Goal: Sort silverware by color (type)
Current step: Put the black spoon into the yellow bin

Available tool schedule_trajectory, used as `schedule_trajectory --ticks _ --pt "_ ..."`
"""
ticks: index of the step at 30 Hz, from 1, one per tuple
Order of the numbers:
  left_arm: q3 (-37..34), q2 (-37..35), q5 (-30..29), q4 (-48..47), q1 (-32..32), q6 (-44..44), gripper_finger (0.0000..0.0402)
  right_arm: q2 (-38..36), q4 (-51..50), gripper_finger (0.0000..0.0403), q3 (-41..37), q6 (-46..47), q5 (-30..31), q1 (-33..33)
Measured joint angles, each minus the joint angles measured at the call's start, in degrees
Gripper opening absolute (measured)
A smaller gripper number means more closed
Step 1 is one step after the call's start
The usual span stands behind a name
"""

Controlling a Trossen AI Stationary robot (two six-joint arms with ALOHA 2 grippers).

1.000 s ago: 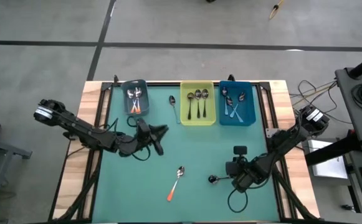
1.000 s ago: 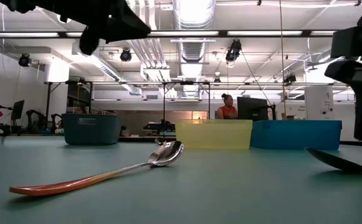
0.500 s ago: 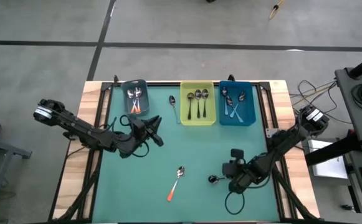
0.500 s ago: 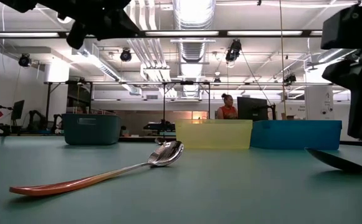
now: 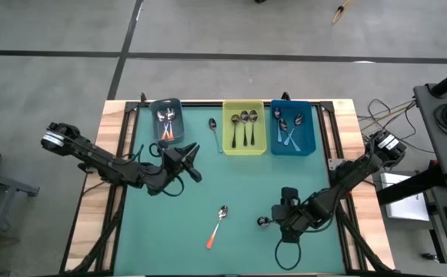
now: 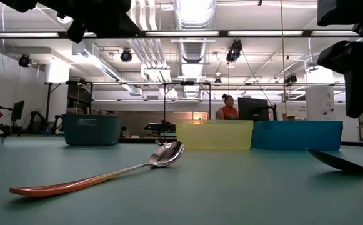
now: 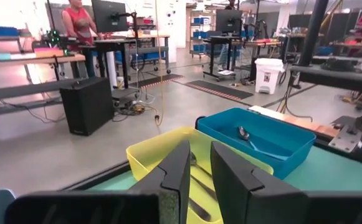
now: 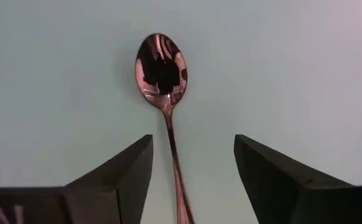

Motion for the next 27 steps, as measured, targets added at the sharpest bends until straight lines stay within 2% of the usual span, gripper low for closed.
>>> schedule_trajectory --ticks 7,16,20,24,27 --pt "0.01 0.0 0.07 0.09 0.0 7.48 0.0046 0.15 -0.25 0.0223 -0.44 0.31 -0.03 -0.77" --pt "5.92 -0.3 0.03 0.52 0.31 27.73 0.0046 4.91 4.21 0.0223 -0.7 1.74 -0.05 -1.42" --pt "7.43 -1.4 0.55 0.52 0.37 34.34 0.0046 7.93 4.34 0.0221 -0.04 2.88 -3.01 -1.38" --pt "6.27 -4.91 5.21 0.52 0.44 35.56 0.0046 9.65 4.37 0.0207 0.24 4.3 -4.62 -1.38" --pt "4.39 -8.27 11.27 0.19 0.48 35.57 0.0046 10.27 4.56 0.0192 0.33 4.41 -4.81 -1.38"
